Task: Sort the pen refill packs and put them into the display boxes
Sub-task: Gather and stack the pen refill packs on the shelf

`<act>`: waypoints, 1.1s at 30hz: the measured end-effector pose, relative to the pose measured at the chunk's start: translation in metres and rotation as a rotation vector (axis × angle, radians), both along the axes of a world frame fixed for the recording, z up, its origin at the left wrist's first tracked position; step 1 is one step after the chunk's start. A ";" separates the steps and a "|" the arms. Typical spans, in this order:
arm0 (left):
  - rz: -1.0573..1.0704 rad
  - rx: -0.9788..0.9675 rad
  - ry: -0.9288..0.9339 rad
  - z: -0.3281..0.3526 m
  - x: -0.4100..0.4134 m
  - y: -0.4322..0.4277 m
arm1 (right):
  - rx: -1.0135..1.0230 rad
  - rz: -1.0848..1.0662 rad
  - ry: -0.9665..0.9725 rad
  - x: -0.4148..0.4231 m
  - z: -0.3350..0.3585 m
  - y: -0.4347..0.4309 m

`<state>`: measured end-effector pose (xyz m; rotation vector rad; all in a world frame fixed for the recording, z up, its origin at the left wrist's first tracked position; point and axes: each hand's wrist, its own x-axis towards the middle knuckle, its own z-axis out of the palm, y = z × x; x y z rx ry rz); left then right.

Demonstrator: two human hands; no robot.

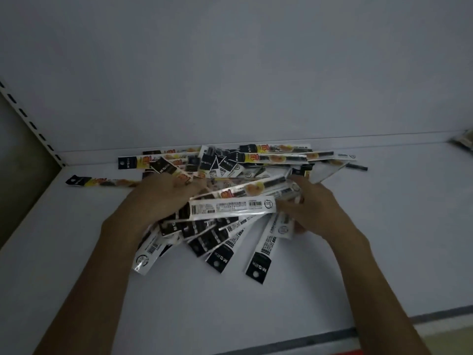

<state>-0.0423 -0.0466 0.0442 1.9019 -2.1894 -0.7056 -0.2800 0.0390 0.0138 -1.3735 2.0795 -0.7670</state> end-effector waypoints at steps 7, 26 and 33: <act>-0.164 -0.321 0.058 -0.013 0.006 -0.006 | 0.000 -0.110 0.012 0.010 0.005 0.013; -0.091 -0.509 0.057 -0.024 0.062 -0.026 | -0.289 -0.082 0.298 -0.009 0.014 -0.037; -0.023 -0.248 -0.044 -0.053 0.073 -0.067 | 0.001 -0.100 0.391 -0.079 -0.011 -0.053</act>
